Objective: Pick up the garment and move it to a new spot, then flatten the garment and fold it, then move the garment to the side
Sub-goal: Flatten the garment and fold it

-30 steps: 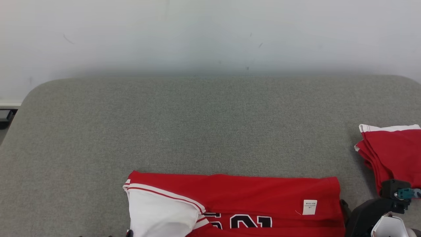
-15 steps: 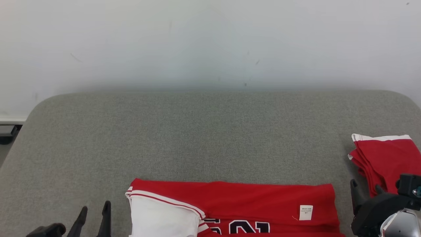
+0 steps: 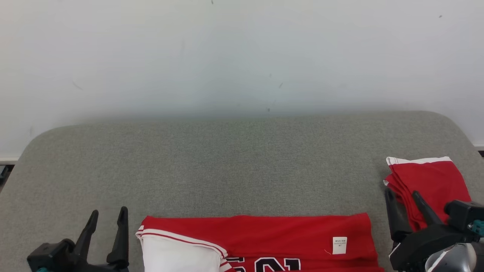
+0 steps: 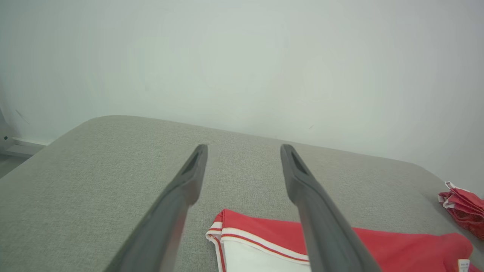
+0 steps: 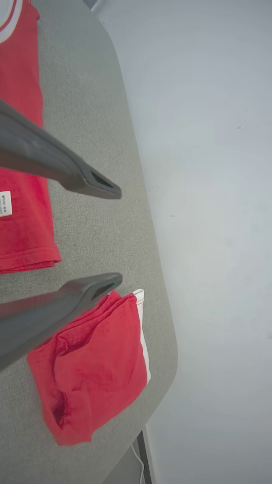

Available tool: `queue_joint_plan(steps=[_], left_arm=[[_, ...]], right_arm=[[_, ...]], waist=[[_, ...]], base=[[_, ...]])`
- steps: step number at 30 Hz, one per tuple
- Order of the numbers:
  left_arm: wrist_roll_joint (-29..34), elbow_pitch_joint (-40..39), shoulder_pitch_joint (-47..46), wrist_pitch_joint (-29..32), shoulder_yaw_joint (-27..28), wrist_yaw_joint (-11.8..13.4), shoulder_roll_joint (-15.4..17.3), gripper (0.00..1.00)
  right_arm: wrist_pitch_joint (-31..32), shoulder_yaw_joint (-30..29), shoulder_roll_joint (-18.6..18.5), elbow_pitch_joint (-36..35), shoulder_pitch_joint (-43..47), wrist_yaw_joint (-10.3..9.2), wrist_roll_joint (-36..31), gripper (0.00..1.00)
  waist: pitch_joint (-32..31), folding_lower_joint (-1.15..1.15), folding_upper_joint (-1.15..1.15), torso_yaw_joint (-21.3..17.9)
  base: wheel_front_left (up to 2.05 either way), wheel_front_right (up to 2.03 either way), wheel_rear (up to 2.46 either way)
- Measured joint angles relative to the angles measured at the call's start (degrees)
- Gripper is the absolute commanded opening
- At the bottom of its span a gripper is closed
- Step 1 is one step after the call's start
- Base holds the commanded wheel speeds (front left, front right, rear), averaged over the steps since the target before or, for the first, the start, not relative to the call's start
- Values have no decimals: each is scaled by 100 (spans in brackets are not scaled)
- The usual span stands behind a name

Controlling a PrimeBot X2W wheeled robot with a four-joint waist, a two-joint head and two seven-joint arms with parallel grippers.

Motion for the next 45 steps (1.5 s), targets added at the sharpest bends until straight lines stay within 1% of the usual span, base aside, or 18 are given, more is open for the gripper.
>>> queue_joint_plan(steps=[2,3,5,6,8,10,14,30,38,41,45], left_arm=[[15,23,1,1,-21,-42,-1,100],[15,52,0,3,-34,-42,-3,100],[14,152,-2,37,-43,-41,-9,100],[23,254,-1,76,-49,-38,1,100],[56,354,3,147,-71,-38,55,100],[57,403,3,155,-69,-37,87,100],[57,508,-35,205,-123,-36,47,100],[76,550,-114,202,-155,12,16,100],[75,604,-126,194,-164,11,-11,100],[75,624,-127,194,-176,10,-14,100],[75,628,-127,194,-190,10,-30,100]], right_arm=[[-132,74,4,5,2,110,0,100],[-196,86,10,18,2,129,0,100],[-314,137,5,68,1,234,0,100],[-388,255,3,198,-23,370,0,100],[-459,365,11,325,-101,463,1,100],[-531,421,11,365,-211,470,0,100],[-666,347,-18,458,-233,476,1,100],[-1065,375,-68,693,-226,571,1,100],[-1073,442,-124,776,-238,620,0,100],[-985,460,-148,895,-240,619,-9,100],[-594,503,-140,988,-220,464,-19,100]], waist=[[-27,0,0,-59],[-39,0,0,-89],[-56,0,0,-149],[-67,0,0,-210],[-71,0,0,-276],[-67,0,0,-341],[-34,0,0,-411],[54,0,0,-379],[70,0,0,-371],[75,0,0,-365],[77,0,0,-359]], base=[[0,0,0],[0,0,0],[0,0,0],[0,0,0],[0,0,0],[0,0,0],[0,0,0],[0,0,0],[0,0,0],[0,0,0],[0,0,0]])
